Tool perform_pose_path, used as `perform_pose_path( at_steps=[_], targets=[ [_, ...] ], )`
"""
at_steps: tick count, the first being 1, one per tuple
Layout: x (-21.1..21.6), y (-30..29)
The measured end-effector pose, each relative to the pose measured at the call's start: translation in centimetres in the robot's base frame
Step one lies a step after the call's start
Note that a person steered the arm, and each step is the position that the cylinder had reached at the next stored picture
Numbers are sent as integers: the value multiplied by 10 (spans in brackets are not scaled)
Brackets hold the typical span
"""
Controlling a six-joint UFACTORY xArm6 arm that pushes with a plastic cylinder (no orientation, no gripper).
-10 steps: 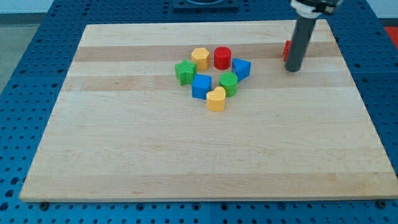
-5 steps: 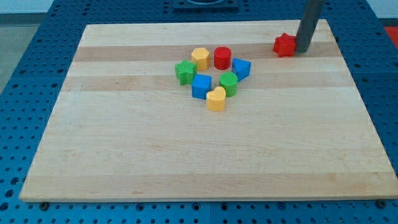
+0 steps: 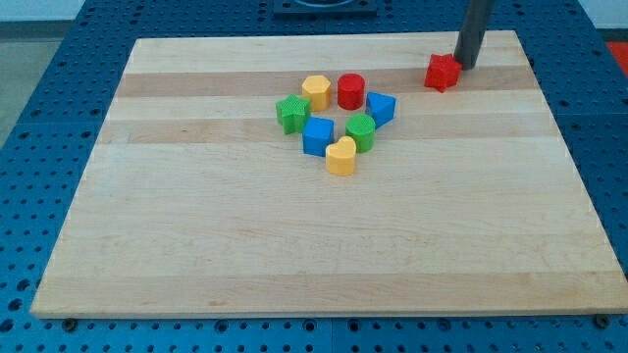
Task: Push the red star into the red circle
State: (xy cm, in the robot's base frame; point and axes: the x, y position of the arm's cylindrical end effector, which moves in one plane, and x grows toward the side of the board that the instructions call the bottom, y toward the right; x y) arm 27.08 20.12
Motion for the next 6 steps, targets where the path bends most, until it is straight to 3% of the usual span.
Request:
perform_pose_path(
  at_steps=[5, 6],
  targets=[
    [10, -49],
    [17, -37]
  ],
)
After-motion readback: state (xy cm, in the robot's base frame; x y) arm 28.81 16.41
